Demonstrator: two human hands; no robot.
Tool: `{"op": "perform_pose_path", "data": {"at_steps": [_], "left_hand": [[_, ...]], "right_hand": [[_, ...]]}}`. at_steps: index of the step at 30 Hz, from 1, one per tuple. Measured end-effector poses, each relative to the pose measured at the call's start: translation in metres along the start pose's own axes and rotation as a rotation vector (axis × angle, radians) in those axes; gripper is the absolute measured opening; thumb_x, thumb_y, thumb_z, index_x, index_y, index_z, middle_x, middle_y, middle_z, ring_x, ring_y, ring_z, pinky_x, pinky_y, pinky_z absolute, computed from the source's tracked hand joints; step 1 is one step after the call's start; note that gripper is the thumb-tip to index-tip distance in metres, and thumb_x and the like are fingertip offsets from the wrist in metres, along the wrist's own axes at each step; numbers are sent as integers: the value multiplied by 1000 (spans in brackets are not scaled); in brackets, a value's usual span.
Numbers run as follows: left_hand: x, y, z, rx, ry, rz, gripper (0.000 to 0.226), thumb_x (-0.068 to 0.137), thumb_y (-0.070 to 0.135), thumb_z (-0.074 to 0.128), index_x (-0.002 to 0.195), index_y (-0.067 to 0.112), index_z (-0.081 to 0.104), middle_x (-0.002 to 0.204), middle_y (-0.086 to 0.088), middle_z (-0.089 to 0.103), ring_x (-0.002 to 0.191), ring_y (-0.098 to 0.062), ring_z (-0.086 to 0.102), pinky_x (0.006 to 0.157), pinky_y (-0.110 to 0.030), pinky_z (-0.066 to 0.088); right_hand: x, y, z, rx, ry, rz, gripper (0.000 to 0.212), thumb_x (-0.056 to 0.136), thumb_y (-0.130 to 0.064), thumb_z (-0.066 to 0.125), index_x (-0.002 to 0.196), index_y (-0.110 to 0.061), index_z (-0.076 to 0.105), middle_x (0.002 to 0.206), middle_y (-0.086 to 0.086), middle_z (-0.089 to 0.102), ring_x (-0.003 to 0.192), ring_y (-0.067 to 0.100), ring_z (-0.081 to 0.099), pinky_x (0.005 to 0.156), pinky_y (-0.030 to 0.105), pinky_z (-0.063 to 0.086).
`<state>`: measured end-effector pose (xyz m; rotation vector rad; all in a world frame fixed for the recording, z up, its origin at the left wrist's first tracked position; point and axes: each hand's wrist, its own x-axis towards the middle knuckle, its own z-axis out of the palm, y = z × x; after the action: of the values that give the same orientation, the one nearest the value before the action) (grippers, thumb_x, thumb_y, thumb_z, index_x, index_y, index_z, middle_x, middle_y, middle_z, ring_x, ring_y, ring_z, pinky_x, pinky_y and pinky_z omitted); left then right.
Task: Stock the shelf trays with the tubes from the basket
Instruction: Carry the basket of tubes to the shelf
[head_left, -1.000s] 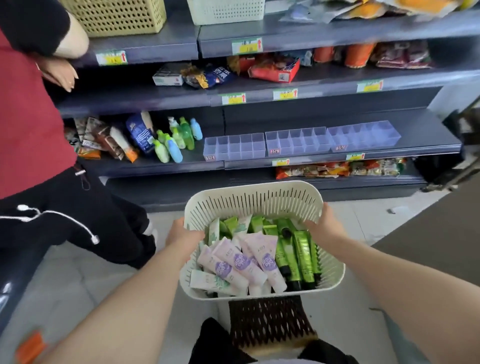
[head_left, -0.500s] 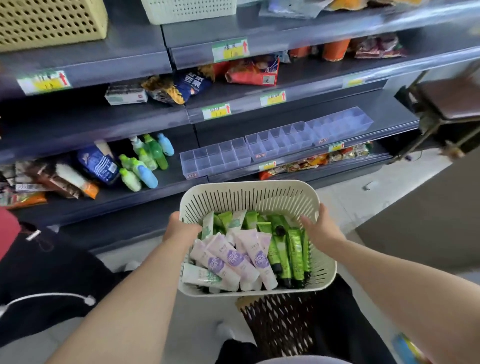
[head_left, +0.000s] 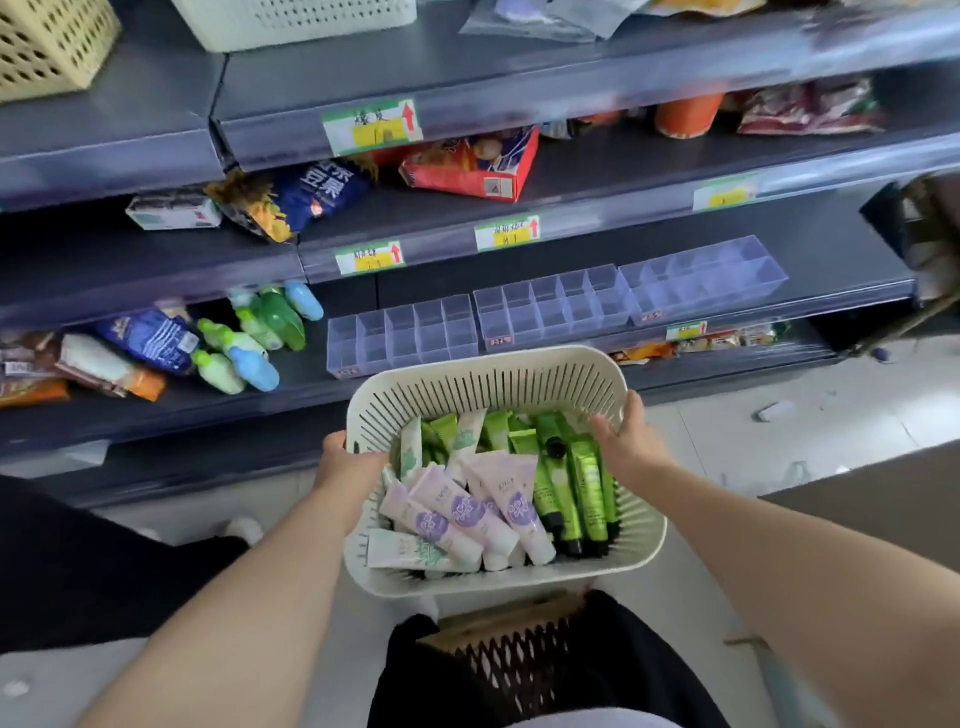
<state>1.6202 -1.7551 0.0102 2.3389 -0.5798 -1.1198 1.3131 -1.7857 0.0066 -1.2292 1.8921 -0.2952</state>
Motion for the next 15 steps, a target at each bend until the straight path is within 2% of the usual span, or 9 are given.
{"op": "perform_pose_path", "data": {"at_steps": [3, 6, 8, 10, 13, 15], "left_hand": [[13, -3, 18, 0, -8, -7, 45, 79, 21, 68, 119, 24, 48, 93, -3, 65, 69, -22, 57, 62, -31, 49], [37, -2, 37, 21, -29, -2, 45, 76, 23, 68, 117, 26, 51, 91, -1, 67, 73, -26, 63, 57, -27, 45], [50, -1, 52, 59, -53, -22, 45, 75, 22, 68, 117, 26, 51, 93, -2, 67, 80, -30, 66, 62, -35, 52], [59, -4, 70, 104, -44, -52, 44, 77, 20, 66, 117, 26, 49, 96, -2, 66, 85, -31, 65, 72, -41, 55], [75, -10, 100, 128, -19, -81, 45, 81, 17, 64, 122, 24, 46, 99, -3, 64, 83, -28, 61, 68, -33, 49], [94, -16, 126, 138, -28, -86, 50, 79, 16, 66, 124, 23, 45, 104, -4, 65, 86, -28, 62, 74, -34, 54]], "right_hand": [[14, 1, 0, 4, 53, 24, 35, 98, -41, 40, 127, -26, 26, 101, 16, 60, 70, 30, 61, 56, 35, 46], [38, 8, 4, 7, 83, 47, 38, 99, -41, 38, 132, -26, 27, 102, 17, 60, 66, 25, 58, 49, 28, 40], [52, 13, 7, 2, 73, 57, 43, 100, -38, 37, 139, -24, 26, 105, 16, 59, 64, 20, 54, 46, 25, 34], [65, 25, 12, -12, 55, 81, 48, 102, -35, 38, 145, -22, 22, 113, 18, 57, 67, 19, 51, 49, 27, 32], [88, 50, 25, -19, 36, 112, 56, 101, -38, 38, 150, -22, 16, 128, 17, 54, 76, 20, 48, 57, 27, 34], [109, 71, 35, -51, 28, 130, 58, 101, -42, 37, 151, -23, 13, 126, 19, 56, 70, 19, 50, 57, 26, 34]]}}
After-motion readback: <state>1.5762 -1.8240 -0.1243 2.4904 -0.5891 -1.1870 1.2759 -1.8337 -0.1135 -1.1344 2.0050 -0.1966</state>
